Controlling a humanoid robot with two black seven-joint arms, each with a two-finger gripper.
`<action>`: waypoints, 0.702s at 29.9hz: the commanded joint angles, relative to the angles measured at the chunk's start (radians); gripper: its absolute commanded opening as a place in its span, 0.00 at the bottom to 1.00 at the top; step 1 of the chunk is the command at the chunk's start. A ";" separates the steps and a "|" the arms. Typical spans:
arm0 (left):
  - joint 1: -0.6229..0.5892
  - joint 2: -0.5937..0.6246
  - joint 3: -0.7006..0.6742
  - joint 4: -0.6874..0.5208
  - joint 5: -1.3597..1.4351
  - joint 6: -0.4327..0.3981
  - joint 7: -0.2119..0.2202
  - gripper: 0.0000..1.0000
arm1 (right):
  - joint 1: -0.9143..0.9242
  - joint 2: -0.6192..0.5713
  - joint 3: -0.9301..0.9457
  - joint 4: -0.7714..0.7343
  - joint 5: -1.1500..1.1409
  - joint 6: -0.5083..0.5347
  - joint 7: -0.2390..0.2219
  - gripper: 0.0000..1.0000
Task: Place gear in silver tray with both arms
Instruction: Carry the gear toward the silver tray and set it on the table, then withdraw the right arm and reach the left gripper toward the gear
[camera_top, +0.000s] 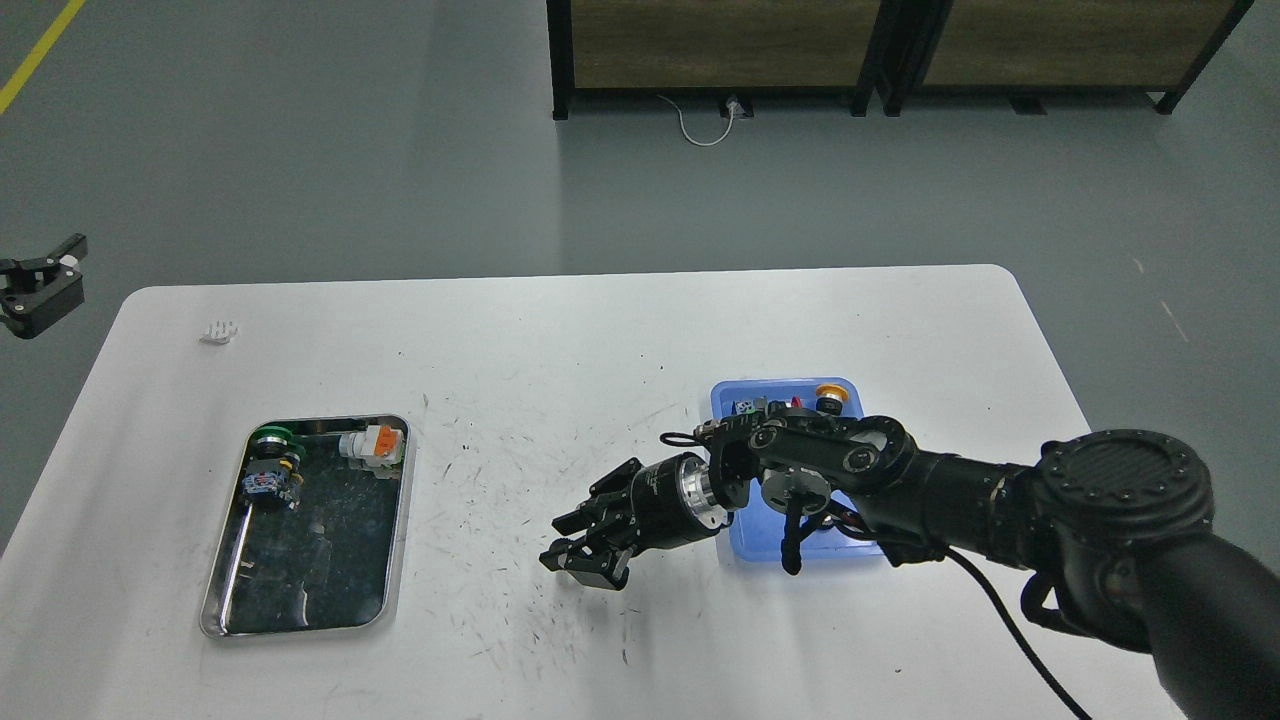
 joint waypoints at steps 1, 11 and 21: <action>0.000 0.001 -0.001 0.000 0.000 0.000 0.000 0.97 | 0.000 0.000 0.007 -0.018 0.000 0.000 0.002 0.69; -0.003 0.001 -0.003 0.000 0.000 0.008 0.000 0.97 | 0.037 0.000 0.028 -0.033 0.000 0.000 -0.001 0.86; -0.047 -0.009 -0.067 -0.018 0.002 -0.176 -0.045 0.99 | 0.146 -0.210 0.177 -0.018 0.002 0.000 -0.010 0.93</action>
